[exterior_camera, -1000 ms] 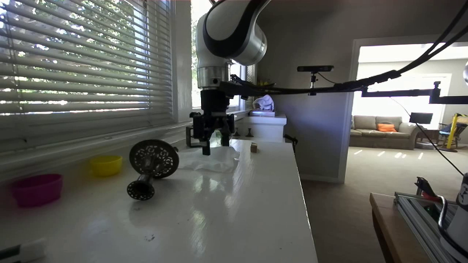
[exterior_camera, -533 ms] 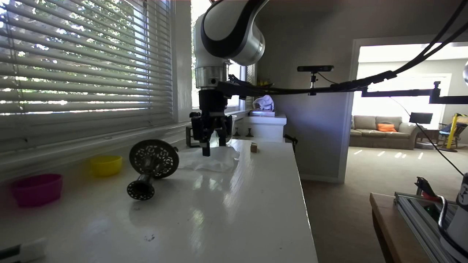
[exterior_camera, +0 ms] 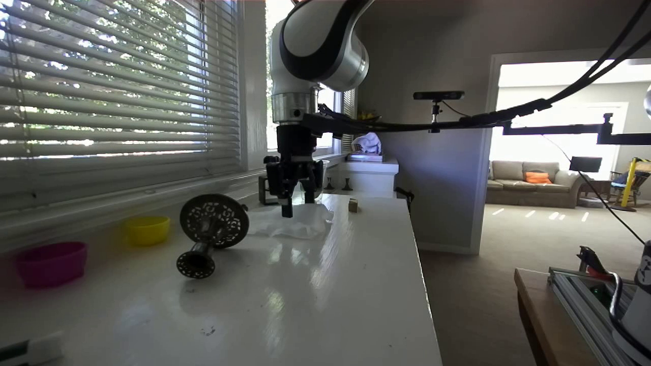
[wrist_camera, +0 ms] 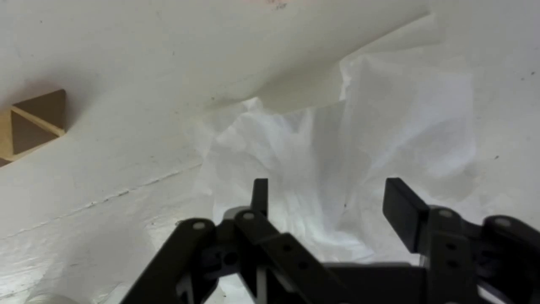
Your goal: Use the towel to wipe the counter
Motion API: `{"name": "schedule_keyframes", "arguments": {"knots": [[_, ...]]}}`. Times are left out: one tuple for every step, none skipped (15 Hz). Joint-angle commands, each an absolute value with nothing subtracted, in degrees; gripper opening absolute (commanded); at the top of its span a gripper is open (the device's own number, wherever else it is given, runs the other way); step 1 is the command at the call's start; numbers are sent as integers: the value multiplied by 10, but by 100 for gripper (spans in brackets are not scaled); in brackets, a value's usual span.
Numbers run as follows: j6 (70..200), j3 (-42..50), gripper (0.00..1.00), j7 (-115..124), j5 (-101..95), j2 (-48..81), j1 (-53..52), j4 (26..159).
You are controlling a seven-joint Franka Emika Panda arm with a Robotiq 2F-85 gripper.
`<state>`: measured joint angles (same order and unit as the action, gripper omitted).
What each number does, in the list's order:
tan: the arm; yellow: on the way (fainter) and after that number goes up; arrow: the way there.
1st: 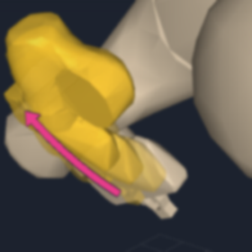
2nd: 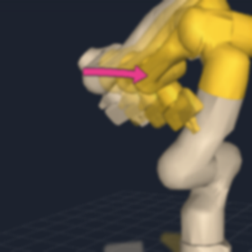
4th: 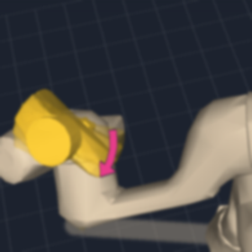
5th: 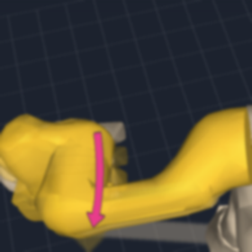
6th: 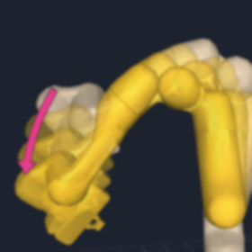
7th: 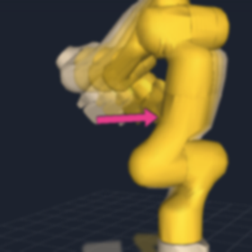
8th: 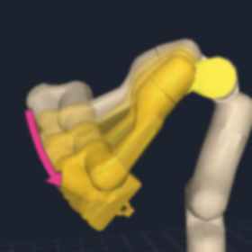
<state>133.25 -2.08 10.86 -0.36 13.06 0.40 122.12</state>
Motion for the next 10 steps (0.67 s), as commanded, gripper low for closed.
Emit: {"name": "schedule_keyframes", "arguments": {"knots": [[1333, -9, 46, 119, -6, 130, -7, 1219], [1332, -9, 40, 119, -6, 130, -7, 1218], [1332, -9, 31, 118, -6, 130, -7, 1218], [1333, -8, 24, 118, -7, 130, -7, 1219], [1333, -8, 18, 117, -7, 130, -7, 1219], [1333, -8, 10, 118, -8, 129, -7, 1219], [1334, -8, 4, 117, -8, 128, -7, 1220], [1335, -7, 1, 118, -10, 128, -8, 1221], [1336, -7, 0, 119, -11, 127, -8, 1222], [1338, -8, 0, 119, -14, 126, -10, 1225]]}}
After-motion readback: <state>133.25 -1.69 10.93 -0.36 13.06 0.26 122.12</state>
